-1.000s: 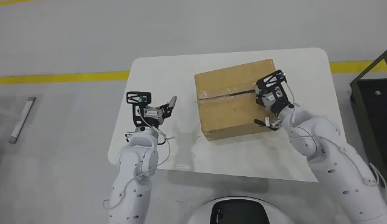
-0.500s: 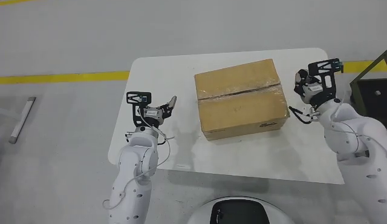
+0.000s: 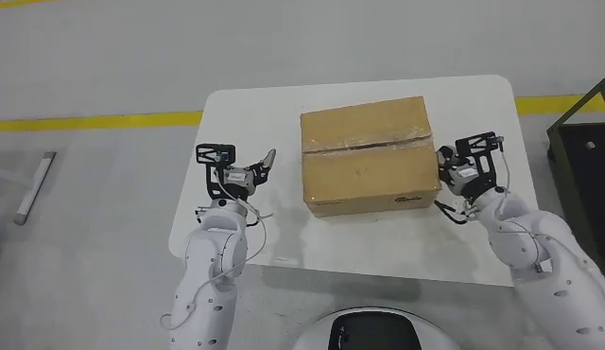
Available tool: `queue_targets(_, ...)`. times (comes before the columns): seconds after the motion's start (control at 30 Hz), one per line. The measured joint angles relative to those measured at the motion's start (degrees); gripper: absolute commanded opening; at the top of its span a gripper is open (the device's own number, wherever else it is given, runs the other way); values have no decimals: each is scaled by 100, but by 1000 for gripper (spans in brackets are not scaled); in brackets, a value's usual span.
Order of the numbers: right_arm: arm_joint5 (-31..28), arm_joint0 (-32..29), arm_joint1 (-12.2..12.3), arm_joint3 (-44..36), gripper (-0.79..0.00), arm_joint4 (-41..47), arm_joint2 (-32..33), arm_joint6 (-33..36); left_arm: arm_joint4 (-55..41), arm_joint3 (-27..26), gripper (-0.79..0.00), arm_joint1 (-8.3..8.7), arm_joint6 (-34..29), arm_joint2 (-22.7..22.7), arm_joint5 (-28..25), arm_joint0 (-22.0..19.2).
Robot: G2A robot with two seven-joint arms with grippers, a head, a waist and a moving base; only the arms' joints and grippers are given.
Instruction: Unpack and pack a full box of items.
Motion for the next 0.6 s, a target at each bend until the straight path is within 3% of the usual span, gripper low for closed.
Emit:
queue_targets(0.13,24,-33,-4,-282,-785,-160,-70,-126,254,-82,0,15,366,30,-1,36)
queue_targets(0.33,189,-245,116,-1068,-785,-1149,794,-172,655,-169,0,36,1055,114,-53,134)
queue_targets(0.6,370,-1453,152,-2366,-785,-1030,2094,-31,866,-307,0,91,1299,160,-630,266)
